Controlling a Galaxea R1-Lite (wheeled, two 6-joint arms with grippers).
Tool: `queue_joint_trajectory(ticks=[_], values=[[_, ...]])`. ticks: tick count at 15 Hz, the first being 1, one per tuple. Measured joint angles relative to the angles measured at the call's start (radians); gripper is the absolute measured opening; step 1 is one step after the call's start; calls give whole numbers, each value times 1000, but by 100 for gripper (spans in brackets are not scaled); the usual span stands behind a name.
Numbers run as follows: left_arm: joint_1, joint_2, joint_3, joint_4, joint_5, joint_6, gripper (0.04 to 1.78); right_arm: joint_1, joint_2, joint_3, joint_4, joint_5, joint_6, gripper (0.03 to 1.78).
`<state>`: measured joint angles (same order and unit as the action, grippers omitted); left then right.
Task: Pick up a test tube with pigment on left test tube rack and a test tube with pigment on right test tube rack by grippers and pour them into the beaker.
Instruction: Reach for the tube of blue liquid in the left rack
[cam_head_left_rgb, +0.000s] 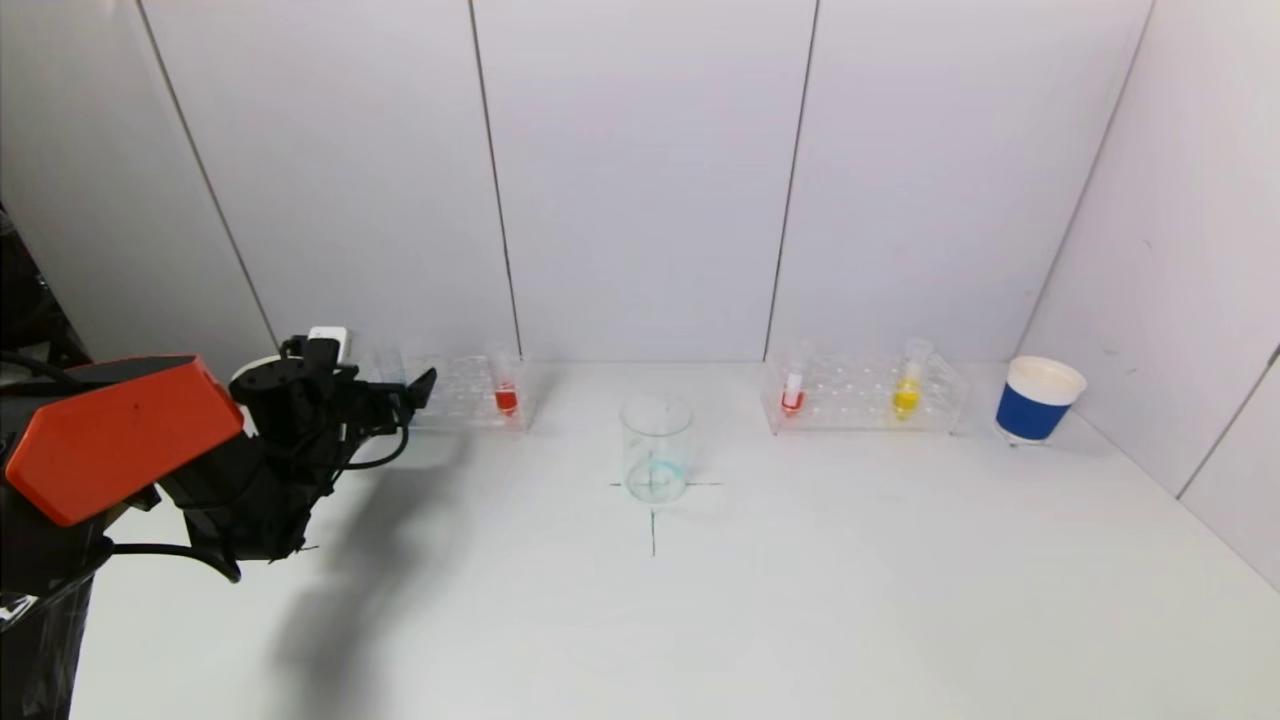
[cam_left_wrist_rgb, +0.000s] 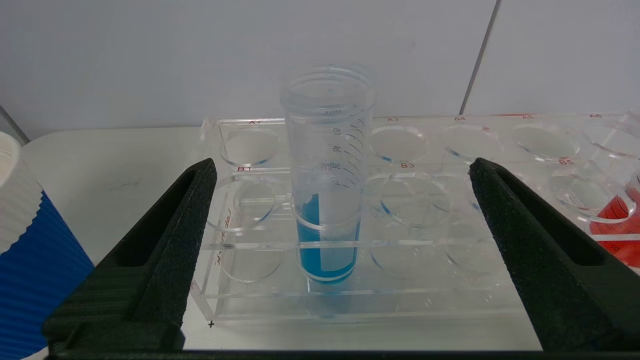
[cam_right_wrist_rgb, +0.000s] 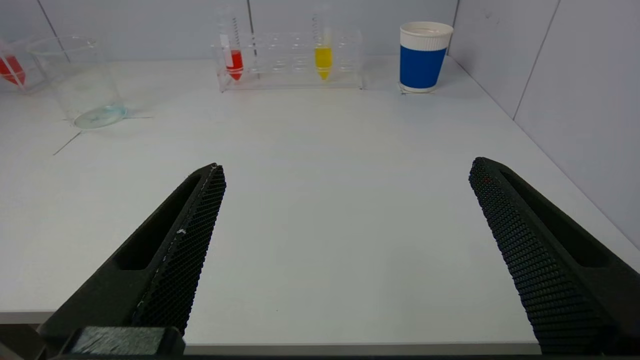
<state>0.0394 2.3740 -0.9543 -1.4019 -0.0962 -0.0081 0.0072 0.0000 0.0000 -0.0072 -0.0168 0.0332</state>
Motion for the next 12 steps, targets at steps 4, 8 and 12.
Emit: queue_joint_trajectory(ticks=[4, 8, 12], values=[[0, 6, -29, 26, 0, -1, 176, 0, 0, 0, 0, 0, 0, 177], [0, 14, -68, 57, 4, 0, 176, 0, 0, 0, 0, 0, 0, 177], [3, 25, -105, 80, 5, 1, 176, 0, 0, 0, 0, 0, 0, 177]])
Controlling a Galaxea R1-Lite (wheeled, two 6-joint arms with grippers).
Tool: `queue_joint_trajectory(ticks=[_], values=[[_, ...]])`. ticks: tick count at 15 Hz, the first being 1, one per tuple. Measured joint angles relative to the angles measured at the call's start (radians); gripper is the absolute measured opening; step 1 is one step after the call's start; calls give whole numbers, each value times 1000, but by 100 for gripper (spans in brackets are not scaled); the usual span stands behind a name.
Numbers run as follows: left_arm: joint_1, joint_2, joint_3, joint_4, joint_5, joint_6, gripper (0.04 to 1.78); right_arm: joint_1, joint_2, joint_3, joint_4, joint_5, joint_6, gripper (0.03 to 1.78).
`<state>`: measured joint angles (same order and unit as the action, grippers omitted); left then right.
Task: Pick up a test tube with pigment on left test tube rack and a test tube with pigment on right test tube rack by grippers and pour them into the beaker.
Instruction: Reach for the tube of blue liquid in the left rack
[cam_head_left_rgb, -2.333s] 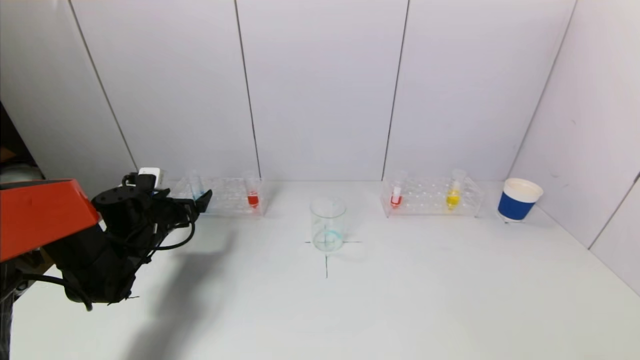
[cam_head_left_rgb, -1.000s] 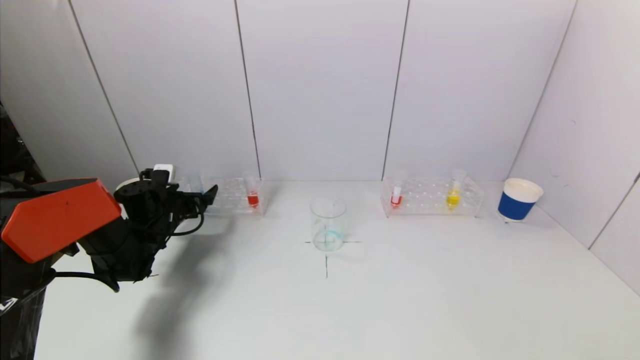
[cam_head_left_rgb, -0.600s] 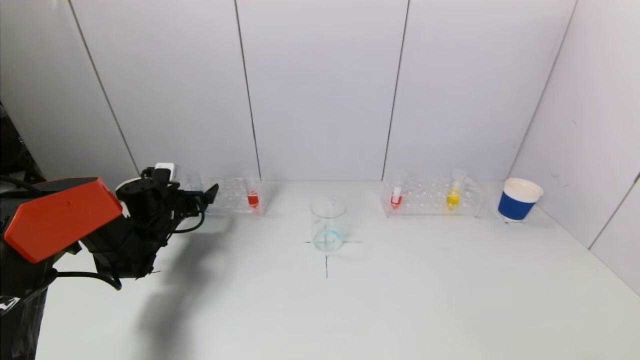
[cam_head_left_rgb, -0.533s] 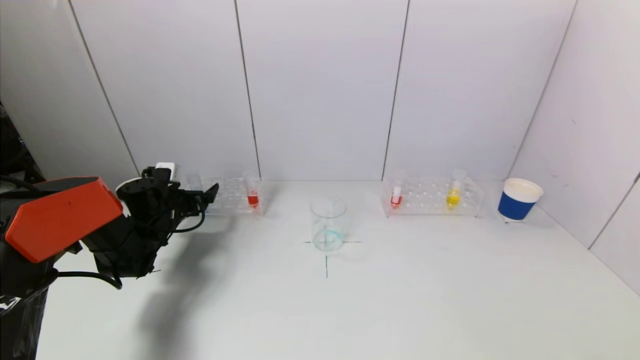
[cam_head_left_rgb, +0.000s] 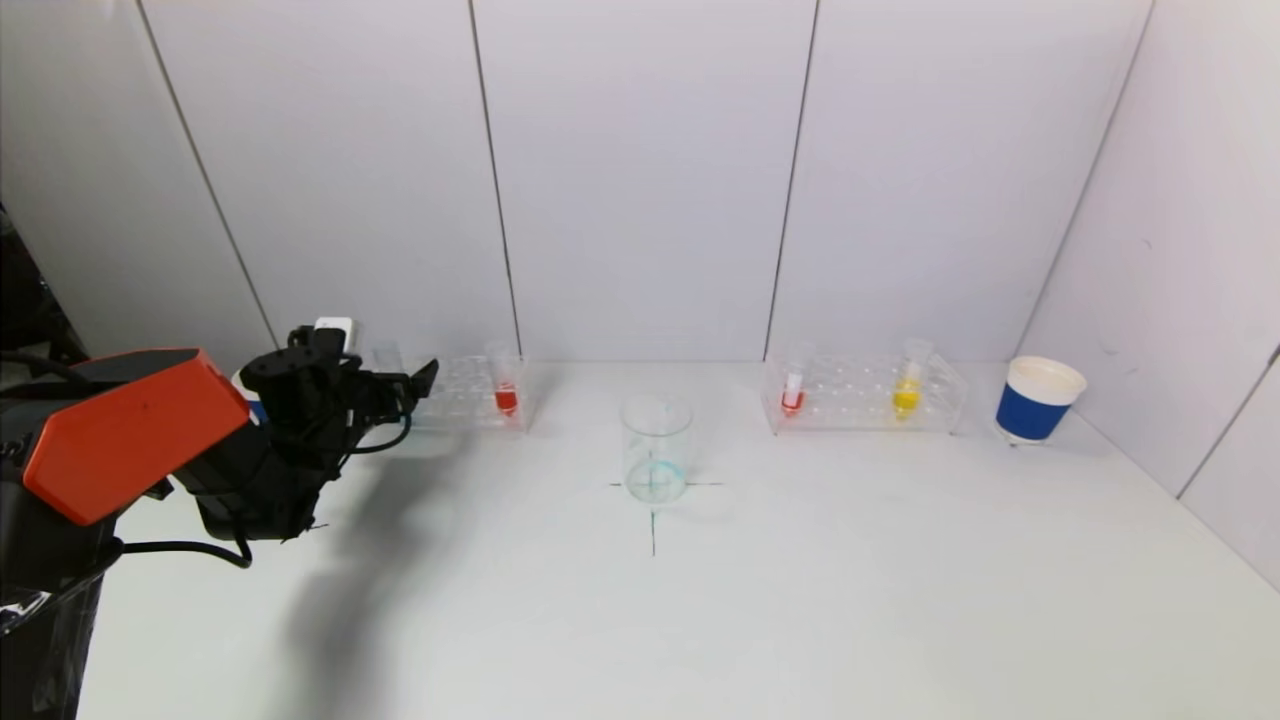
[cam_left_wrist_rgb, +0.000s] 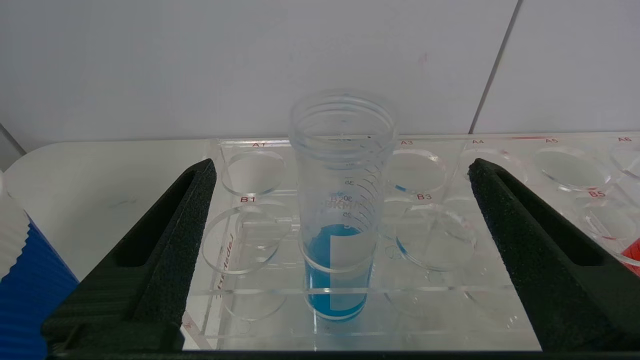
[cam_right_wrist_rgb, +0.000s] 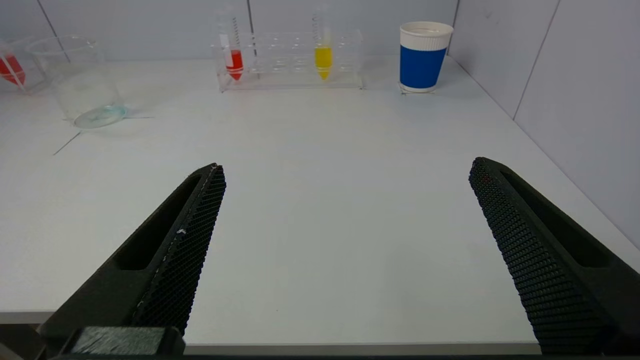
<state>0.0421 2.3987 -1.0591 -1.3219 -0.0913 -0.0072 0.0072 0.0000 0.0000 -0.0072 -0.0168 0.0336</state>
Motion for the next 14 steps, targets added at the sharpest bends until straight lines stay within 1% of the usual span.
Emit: queue_joint_trajectory(ticks=[5, 14], values=[[0, 16, -57, 36, 1, 0, 176, 0, 0, 0, 0, 0, 0, 177], [2, 21, -65, 37, 2, 0, 176, 0, 0, 0, 0, 0, 0, 177]])
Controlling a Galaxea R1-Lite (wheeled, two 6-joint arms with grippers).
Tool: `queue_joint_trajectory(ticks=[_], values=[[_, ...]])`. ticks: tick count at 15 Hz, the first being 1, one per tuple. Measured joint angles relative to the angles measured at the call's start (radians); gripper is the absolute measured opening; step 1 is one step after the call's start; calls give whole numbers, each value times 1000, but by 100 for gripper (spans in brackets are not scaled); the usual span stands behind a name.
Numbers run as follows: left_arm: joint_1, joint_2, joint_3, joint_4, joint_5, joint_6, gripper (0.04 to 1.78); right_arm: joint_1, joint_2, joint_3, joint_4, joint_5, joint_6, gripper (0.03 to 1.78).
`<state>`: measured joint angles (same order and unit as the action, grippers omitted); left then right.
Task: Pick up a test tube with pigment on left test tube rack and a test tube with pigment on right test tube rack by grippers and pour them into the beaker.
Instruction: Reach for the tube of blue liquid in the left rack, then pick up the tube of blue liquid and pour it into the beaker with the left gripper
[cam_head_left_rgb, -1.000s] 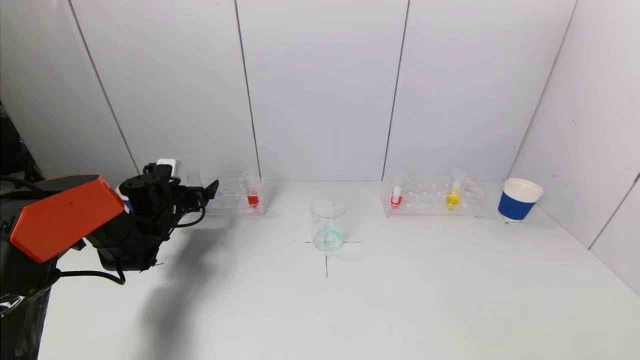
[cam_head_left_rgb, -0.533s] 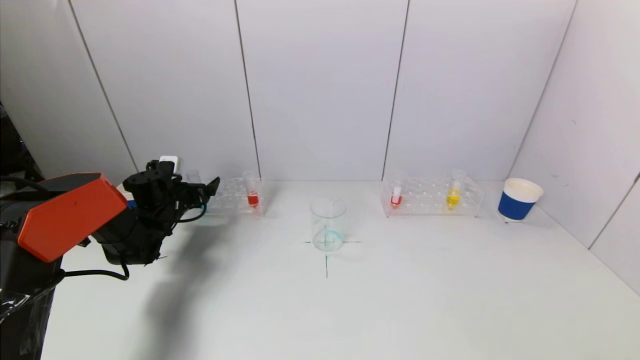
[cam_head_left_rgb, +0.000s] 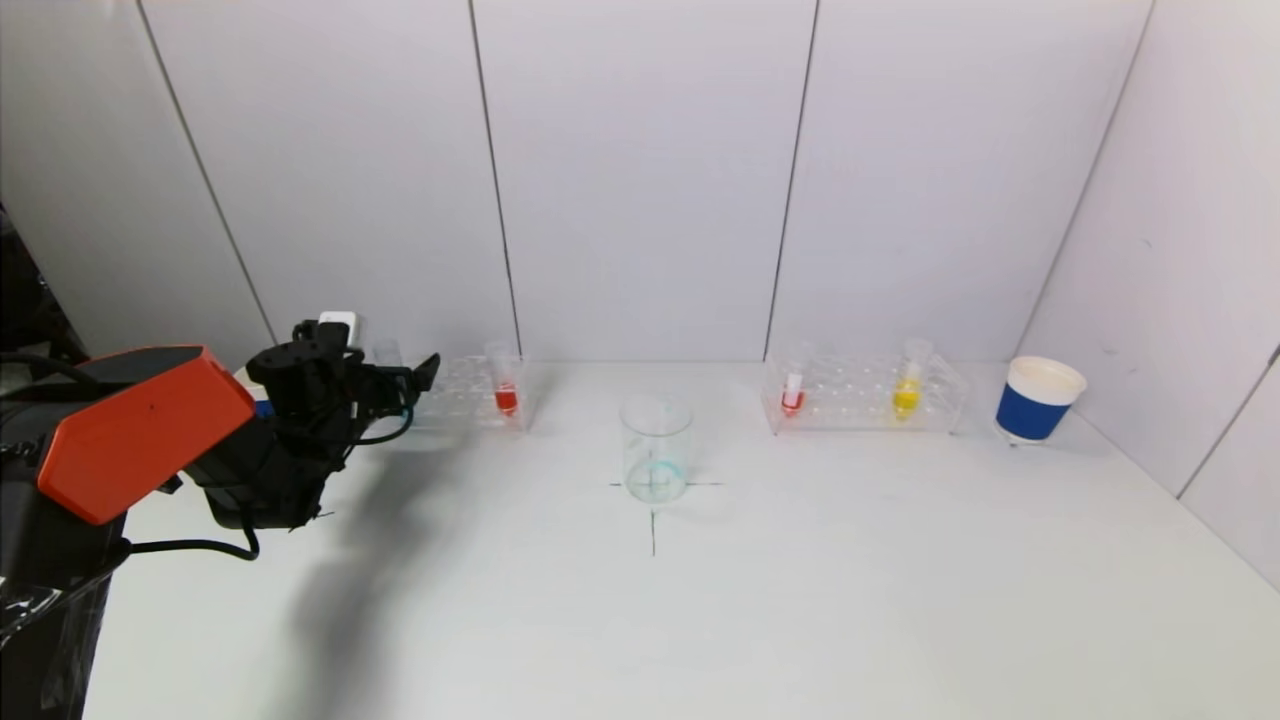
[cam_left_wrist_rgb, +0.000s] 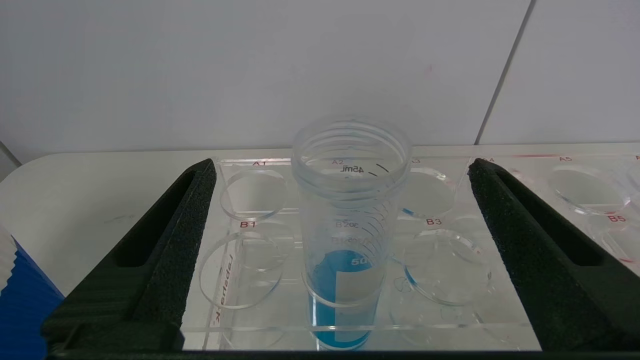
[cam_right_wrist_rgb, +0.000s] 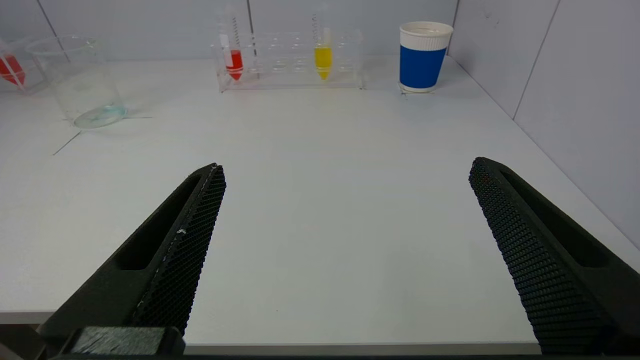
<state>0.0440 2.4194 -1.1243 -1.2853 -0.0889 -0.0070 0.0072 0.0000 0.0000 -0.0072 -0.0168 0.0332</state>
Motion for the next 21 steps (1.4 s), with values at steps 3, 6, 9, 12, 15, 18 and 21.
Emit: queue_joint_trajectory(ticks=[3, 6, 9, 12, 15, 18, 21], values=[[0, 3, -3, 0, 0, 1, 176, 0, 0, 0, 0, 0, 0, 177], [0, 6, -5, -1, 1, 1, 162, 0, 0, 0, 0, 0, 0, 177], [0, 7, -5, -1, 0, 1, 127, 0, 0, 0, 0, 0, 0, 177], [0, 7, -5, -1, 0, 1, 70, 0, 0, 0, 0, 0, 0, 177], [0, 7, -5, -1, 0, 1, 47, 0, 0, 0, 0, 0, 0, 177], [0, 8, -5, -2, 1, 1, 47, 0, 0, 0, 0, 0, 0, 177], [0, 8, -5, -2, 0, 1, 47, 0, 0, 0, 0, 0, 0, 177]])
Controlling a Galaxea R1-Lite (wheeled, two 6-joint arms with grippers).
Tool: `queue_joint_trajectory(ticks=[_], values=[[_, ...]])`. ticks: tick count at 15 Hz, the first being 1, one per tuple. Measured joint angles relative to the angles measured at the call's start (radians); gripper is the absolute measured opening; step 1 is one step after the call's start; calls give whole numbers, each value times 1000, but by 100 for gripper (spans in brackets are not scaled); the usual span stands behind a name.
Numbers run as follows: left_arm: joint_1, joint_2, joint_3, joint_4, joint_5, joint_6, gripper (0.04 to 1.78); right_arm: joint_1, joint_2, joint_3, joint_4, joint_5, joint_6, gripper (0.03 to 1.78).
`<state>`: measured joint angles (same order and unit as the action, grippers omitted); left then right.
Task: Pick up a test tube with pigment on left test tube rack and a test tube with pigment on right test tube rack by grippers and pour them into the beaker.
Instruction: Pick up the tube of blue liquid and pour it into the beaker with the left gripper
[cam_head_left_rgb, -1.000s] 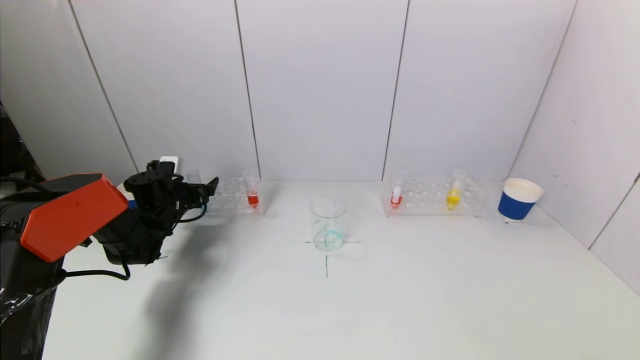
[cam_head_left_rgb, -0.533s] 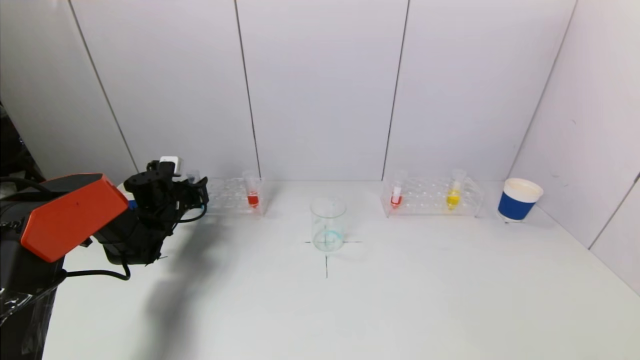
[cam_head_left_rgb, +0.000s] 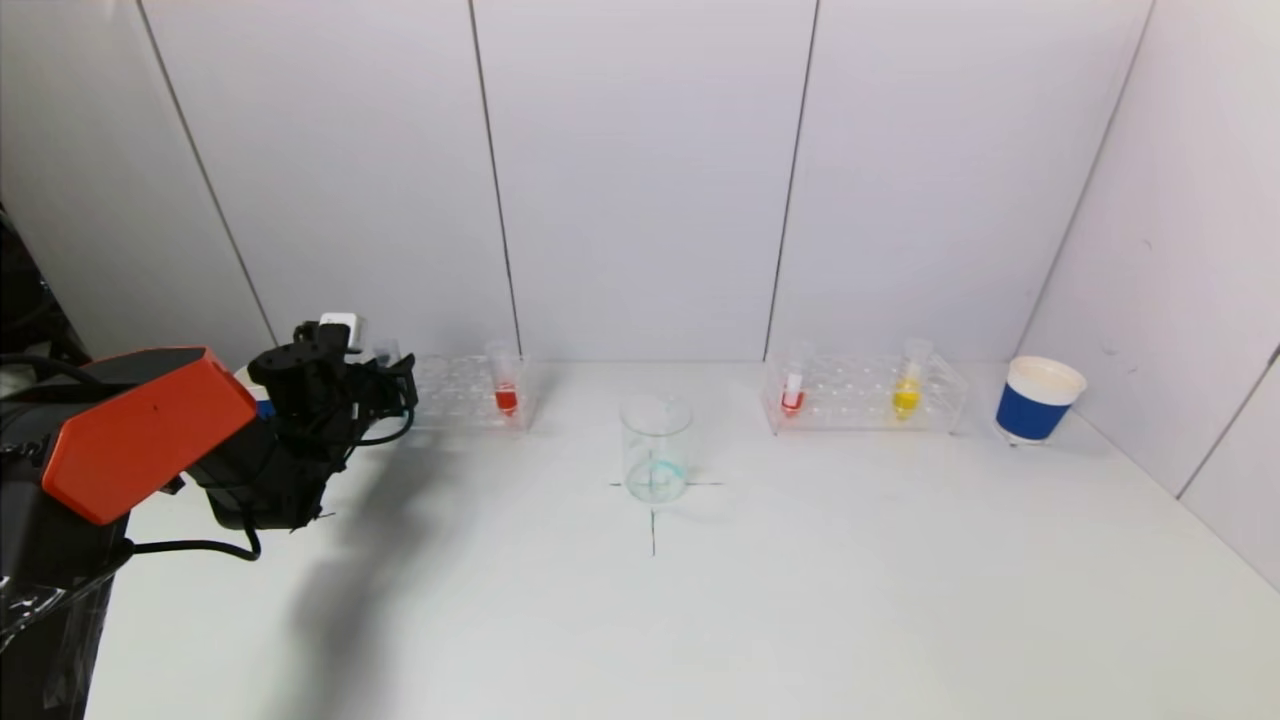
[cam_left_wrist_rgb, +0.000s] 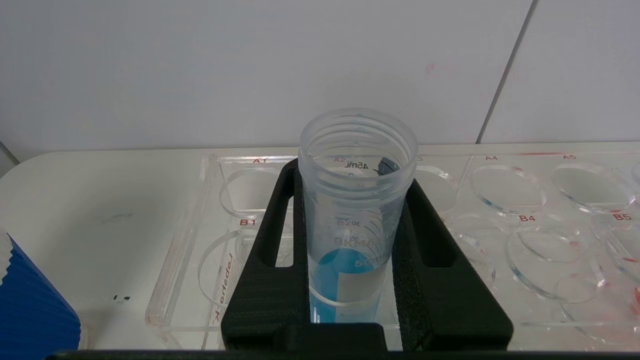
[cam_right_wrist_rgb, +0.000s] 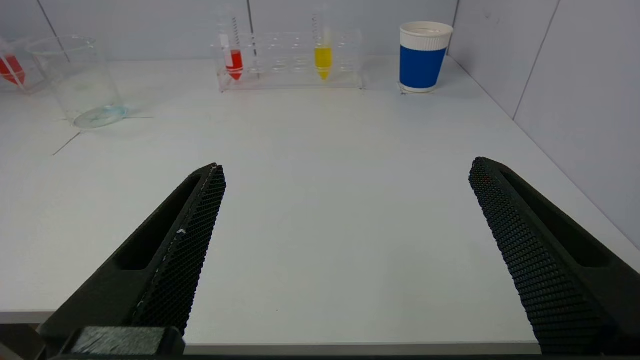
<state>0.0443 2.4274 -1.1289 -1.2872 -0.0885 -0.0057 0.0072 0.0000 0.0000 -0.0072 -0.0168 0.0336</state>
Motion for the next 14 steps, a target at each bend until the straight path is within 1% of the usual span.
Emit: queue_joint_trajectory(ticks=[7, 10, 14], values=[[0, -25, 5, 15, 2, 0, 47, 0, 0, 0, 0, 0, 0, 177], [-1, -82, -4, 82, 2, 0, 47, 0, 0, 0, 0, 0, 0, 177], [-4, -199, -43, 213, 2, 0, 47, 0, 0, 0, 0, 0, 0, 177]])
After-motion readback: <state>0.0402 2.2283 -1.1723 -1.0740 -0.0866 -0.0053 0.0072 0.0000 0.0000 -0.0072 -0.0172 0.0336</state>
